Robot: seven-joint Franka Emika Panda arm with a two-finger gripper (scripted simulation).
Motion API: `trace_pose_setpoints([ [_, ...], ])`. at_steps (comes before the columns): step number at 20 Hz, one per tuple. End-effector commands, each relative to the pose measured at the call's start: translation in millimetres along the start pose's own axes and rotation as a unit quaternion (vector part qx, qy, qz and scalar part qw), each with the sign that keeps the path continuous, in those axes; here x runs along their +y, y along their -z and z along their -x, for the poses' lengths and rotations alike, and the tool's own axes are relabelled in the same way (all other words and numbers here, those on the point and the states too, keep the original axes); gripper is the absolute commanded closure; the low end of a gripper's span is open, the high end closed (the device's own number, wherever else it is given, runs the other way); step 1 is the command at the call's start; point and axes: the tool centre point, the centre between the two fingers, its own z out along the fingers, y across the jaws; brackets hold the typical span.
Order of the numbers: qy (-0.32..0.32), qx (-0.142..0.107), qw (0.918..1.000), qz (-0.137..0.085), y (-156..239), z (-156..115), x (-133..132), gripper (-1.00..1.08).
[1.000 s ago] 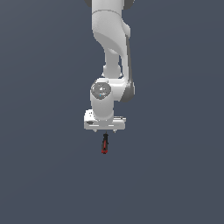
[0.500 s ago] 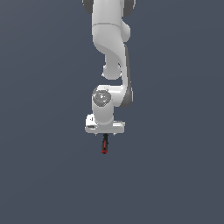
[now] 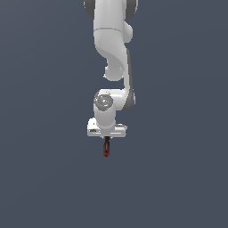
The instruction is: Pick up the object and move it to a goal position.
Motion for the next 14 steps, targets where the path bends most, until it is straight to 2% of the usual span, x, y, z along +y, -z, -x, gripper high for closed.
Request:
trace_pose_setpoints([
  [1,0.000,0.000,1.0000,0.000,0,0,0,1.08],
  [8,0.000,0.000,1.0000,0.000,1,0,0,1.08],
  [14,0.000,0.000,1.0000,0.000,17,2,2,1.08],
])
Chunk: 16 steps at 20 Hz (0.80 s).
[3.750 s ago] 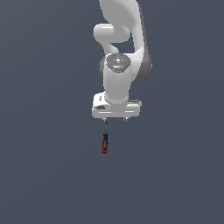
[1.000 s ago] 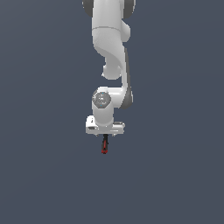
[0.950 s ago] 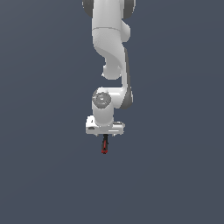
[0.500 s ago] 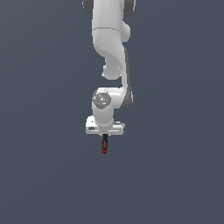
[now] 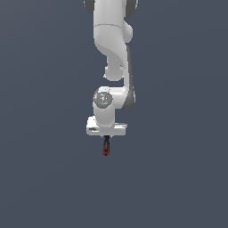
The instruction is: Pick up the object and move it to a goal position.
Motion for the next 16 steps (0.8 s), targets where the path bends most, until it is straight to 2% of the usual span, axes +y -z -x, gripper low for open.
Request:
trace_pose_setpoints([
  [1,0.000,0.001,1.0000,0.000,11,0,1,1.08],
  [8,0.000,0.001,1.0000,0.000,59,6,8,1.08],
  [16,0.000,0.001,1.0000,0.000,146,16,20,1.08],
])
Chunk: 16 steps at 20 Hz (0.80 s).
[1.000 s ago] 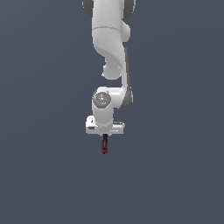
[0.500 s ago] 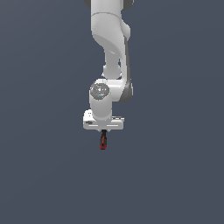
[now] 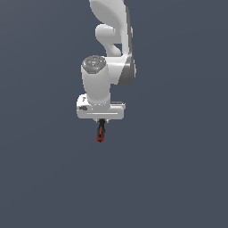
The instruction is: Pick up the object and move it to a goal position.
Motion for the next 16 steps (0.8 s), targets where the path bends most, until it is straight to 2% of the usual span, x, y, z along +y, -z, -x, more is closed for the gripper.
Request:
trace_pose_setpoints([
  [1,0.000,0.001,1.0000,0.000,31,3,4,1.08],
  [9,0.000,0.001,1.0000,0.000,117,11,16,1.08],
  [16,0.000,0.001,1.0000,0.000,168,14,23,1.08],
])
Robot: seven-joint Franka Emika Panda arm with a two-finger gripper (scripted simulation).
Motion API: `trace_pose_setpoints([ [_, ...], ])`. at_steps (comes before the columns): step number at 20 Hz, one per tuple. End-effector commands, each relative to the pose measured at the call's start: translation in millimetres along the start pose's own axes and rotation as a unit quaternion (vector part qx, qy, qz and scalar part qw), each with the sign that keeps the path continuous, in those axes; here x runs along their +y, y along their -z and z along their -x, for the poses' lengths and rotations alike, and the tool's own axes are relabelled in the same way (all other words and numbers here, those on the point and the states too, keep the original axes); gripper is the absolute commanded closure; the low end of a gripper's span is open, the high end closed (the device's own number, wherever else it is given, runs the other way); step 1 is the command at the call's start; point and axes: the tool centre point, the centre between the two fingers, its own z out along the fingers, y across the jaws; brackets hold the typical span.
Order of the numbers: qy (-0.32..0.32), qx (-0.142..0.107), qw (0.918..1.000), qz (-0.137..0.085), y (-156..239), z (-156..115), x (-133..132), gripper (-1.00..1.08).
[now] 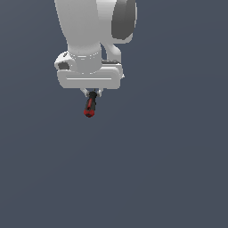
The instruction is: Pick up the object and move it to a goal position.
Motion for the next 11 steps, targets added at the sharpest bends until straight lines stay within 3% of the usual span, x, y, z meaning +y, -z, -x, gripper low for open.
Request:
trace_pose_setpoints([
  [1,0.000,0.000,1.0000,0.000,15,1,2,1.08],
  [11,0.000,0.000,1.0000,0.000,32,0,5,1.08],
])
